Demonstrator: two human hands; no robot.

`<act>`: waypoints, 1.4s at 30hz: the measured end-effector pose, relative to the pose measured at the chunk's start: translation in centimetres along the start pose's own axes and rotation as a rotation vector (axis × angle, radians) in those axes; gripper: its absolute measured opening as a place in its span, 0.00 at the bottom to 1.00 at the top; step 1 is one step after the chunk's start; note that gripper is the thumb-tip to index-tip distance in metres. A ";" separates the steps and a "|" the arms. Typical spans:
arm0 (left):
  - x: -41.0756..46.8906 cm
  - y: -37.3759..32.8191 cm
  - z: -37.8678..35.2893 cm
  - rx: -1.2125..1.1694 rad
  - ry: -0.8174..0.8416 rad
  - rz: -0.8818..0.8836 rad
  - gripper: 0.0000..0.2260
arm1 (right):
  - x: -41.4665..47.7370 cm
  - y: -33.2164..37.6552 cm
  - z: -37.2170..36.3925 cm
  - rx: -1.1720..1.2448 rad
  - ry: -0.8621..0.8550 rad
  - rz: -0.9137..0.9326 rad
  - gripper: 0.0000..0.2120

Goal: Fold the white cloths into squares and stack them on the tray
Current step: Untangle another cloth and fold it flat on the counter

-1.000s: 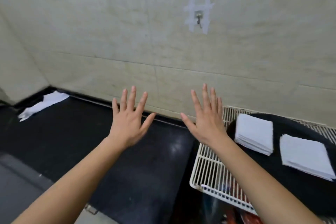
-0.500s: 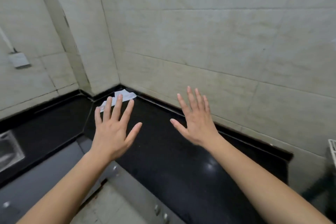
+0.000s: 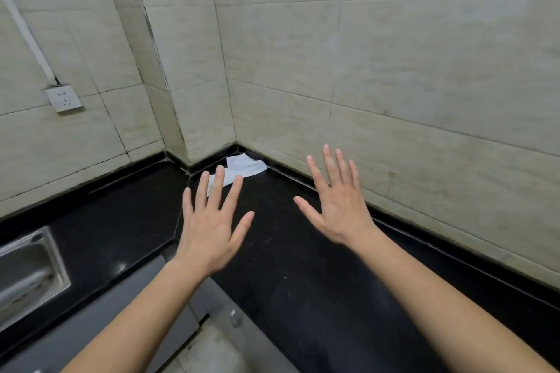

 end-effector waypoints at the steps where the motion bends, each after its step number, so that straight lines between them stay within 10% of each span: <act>1: 1.3 1.2 -0.5 0.019 0.007 -0.005 0.32 | 1.4 0.3 -1.3 0.010 -0.005 -0.006 0.38; 24: 20.5 28.1 -13.8 0.111 0.434 0.228 0.36 | 21.1 11.9 -25.5 0.073 0.427 0.087 0.38; 33: 28.3 39.7 -25.2 -0.133 0.703 0.352 0.33 | 27.3 16.3 -33.6 0.059 0.629 -0.172 0.36; 42: 29.3 46.3 -34.0 -0.188 0.975 -0.033 0.20 | 33.4 25.4 -42.4 0.118 0.858 -0.187 0.30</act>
Point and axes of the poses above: each hand's wrist, its own x-axis towards the middle knuckle, its own z-axis out of the back of the hand, y = z × x, the point moved 1 cm from there along x, towards the middle knuckle, and after that the axes turned 12 degrees about -x, right-handed, at the moved point
